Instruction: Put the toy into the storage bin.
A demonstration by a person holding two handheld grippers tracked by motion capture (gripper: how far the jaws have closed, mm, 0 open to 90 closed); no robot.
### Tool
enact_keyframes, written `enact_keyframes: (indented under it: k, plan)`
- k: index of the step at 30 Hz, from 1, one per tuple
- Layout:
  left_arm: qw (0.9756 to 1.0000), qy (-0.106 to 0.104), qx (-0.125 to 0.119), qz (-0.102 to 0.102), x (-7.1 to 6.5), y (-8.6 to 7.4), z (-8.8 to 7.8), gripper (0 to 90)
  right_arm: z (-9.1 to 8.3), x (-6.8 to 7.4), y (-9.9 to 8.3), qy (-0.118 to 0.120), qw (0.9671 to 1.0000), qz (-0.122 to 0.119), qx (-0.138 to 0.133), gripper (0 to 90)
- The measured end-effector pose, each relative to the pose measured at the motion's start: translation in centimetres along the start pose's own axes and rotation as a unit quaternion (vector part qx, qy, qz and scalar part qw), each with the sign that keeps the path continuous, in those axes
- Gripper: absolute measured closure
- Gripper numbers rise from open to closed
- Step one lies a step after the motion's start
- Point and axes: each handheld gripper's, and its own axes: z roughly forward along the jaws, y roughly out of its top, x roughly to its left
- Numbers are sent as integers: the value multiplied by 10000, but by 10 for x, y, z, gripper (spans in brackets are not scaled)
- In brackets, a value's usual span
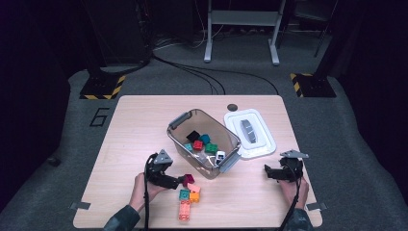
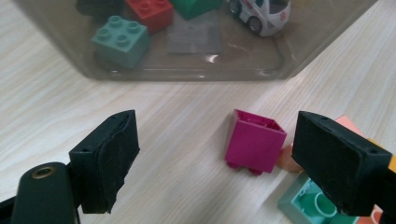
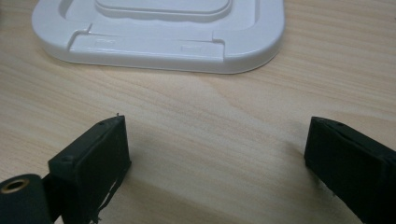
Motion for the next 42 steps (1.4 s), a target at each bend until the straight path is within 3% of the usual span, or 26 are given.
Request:
enact_keyframes:
  k: [11, 25, 31, 42]
  plan:
    - [9994, -298, 125, 113, -8, 4, 16, 303, 0, 0, 0, 1, 10000, 0, 1, 58]
    - [9984, -398, 343, 193, -3, 0, 24, 564, 0, 0, 0, 0, 10000, 0, -1, 58]
    - [9988, -319, 257, 250, 0, -3, 19, 588, 0, 0, 0, -2, 10000, 11, 5, 58]
    - [9991, -321, 279, 82, 6, -10, 18, 563, 0, 0, 0, -3, 10000, 10, 5, 58]
